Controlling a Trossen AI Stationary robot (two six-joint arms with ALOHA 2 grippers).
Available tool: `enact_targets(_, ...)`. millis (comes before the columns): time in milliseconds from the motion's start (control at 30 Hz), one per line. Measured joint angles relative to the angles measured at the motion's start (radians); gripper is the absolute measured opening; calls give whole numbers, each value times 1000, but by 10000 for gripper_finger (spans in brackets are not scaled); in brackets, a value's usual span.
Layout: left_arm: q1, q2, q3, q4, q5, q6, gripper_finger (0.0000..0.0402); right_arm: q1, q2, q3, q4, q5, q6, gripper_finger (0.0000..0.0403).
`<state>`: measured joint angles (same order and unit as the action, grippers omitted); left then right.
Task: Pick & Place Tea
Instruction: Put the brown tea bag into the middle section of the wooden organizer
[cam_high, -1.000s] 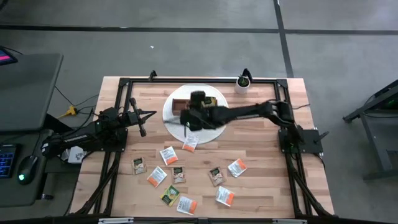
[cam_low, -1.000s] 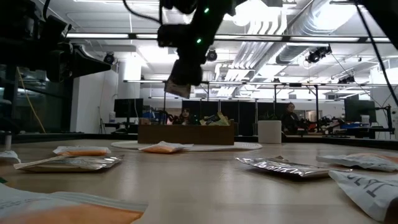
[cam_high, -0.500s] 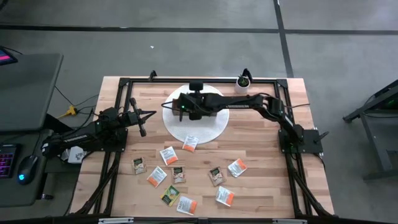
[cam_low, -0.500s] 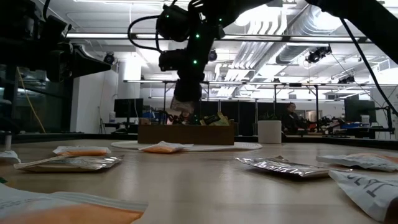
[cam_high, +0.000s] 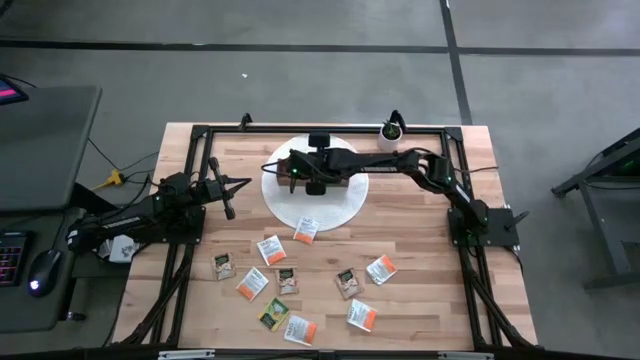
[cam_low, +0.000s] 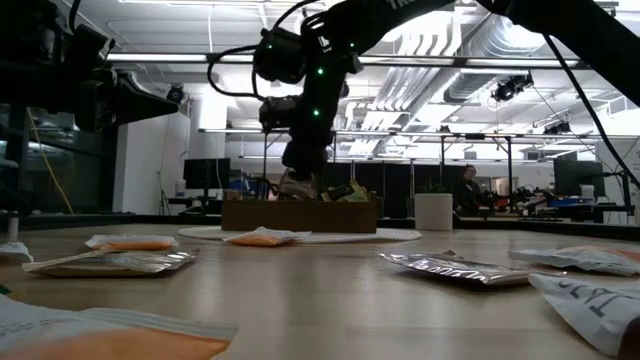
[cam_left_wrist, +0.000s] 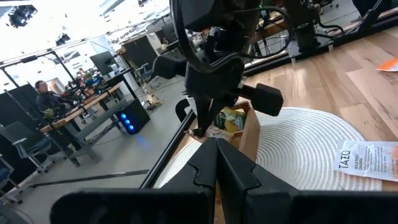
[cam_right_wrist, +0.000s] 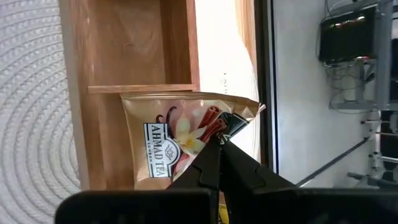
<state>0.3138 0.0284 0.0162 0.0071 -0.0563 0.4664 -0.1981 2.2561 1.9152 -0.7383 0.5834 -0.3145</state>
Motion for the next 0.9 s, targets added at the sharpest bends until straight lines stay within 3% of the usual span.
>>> enact_targets(467,0,0,0,0,0,0,1,-23,22,0,-13,-43,45,3)
enact_targets(900,0,0,0,0,0,0,1,-27,22,0,-15,-41,45,51)
